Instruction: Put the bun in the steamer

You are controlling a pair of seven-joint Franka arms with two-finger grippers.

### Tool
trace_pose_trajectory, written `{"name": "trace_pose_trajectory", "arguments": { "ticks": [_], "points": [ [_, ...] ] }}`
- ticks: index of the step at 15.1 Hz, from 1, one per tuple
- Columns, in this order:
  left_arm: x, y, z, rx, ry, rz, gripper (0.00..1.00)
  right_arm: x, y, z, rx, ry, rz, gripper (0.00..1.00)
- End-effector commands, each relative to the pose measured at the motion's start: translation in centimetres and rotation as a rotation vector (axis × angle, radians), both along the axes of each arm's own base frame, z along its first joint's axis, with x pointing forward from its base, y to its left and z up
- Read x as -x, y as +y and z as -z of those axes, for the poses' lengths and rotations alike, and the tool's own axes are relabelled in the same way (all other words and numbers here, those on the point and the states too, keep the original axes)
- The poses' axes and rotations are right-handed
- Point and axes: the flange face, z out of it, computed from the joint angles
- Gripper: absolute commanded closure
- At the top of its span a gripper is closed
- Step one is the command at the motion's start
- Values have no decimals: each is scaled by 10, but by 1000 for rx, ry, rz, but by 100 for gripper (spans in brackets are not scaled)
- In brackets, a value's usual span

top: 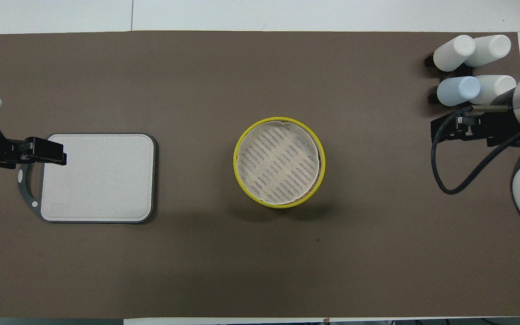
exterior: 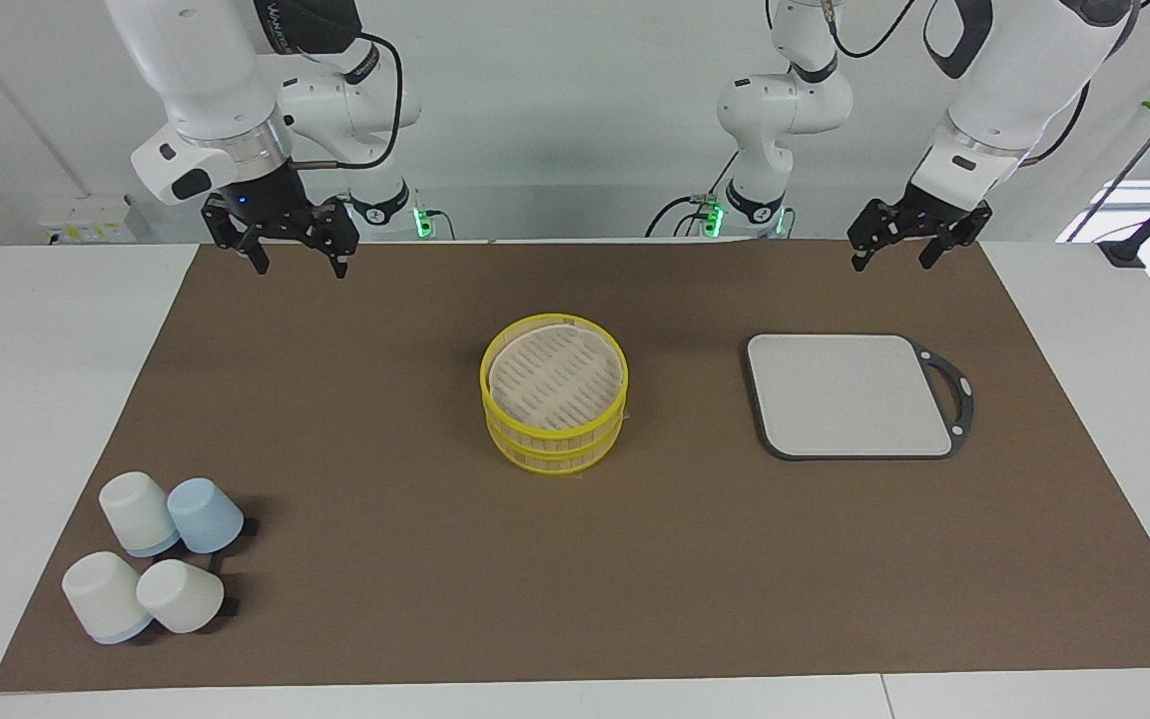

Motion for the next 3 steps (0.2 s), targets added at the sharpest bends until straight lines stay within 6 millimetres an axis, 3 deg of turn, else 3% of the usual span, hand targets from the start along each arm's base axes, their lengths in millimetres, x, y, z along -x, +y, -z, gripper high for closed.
{"name": "trace_pose_trajectory", "arguments": {
  "ticks": [1, 3],
  "points": [
    [4, -1, -5, 18, -13, 7, 0, 5, -3, 1, -24, 4, -18, 0],
    [3, 1, -5, 18, -14, 6, 0, 5, -3, 2, -24, 6, -17, 0]
  ]
}}
